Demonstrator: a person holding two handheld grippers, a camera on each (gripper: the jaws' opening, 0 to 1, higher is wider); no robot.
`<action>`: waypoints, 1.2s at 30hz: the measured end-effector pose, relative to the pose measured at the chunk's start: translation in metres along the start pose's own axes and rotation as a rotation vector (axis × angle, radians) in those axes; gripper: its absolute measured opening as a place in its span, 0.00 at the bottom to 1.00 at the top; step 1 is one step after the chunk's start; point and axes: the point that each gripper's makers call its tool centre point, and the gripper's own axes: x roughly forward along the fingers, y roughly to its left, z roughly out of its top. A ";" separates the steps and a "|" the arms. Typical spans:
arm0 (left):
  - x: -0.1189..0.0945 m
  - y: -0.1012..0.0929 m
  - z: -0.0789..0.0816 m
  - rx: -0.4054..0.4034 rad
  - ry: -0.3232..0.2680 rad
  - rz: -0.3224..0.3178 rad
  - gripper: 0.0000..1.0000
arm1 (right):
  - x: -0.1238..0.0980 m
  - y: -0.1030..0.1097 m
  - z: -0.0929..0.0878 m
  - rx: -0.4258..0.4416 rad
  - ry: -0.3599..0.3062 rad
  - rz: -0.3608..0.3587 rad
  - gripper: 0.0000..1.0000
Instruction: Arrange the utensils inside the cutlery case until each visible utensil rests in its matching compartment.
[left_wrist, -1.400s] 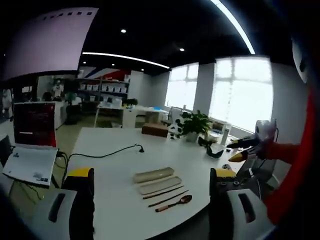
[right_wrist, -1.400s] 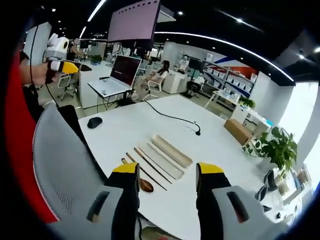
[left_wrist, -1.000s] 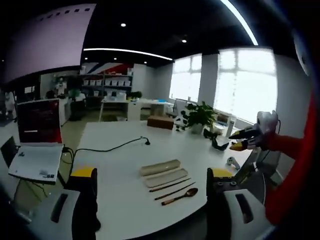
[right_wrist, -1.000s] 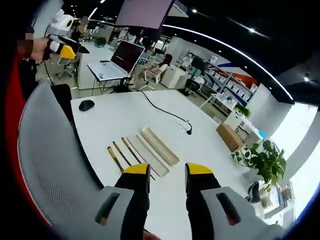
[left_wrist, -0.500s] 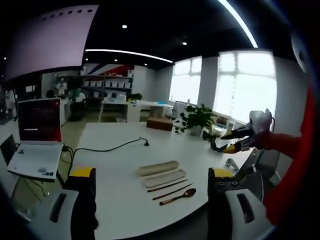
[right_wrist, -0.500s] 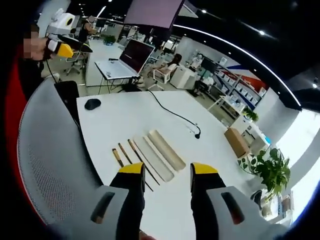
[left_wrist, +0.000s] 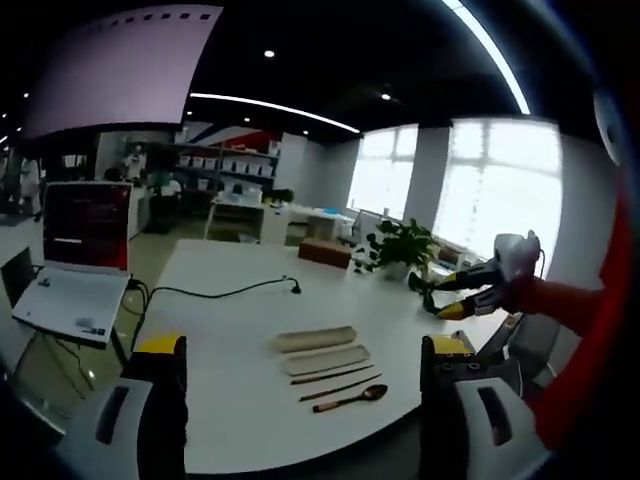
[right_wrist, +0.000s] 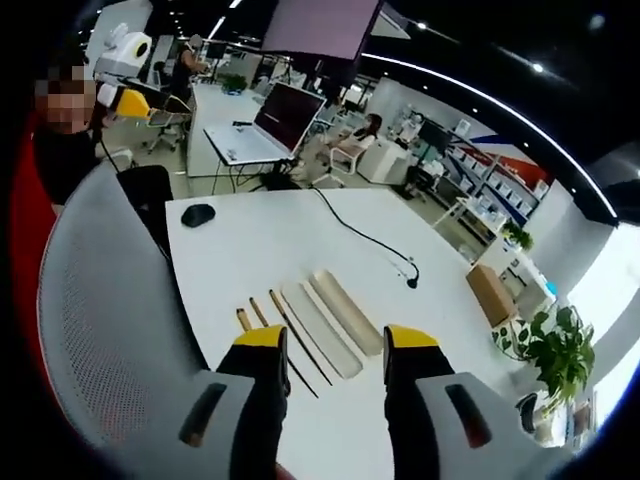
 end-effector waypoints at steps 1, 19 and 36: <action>0.000 -0.001 0.000 0.007 -0.002 -0.003 0.99 | 0.001 0.000 0.000 0.001 0.001 0.003 0.36; -0.003 -0.014 0.012 0.042 -0.046 -0.026 0.99 | 0.026 0.007 -0.001 -0.033 0.016 0.054 0.36; -0.008 0.009 -0.008 0.106 0.042 0.075 0.90 | 0.052 0.024 0.018 -0.024 -0.035 0.029 0.27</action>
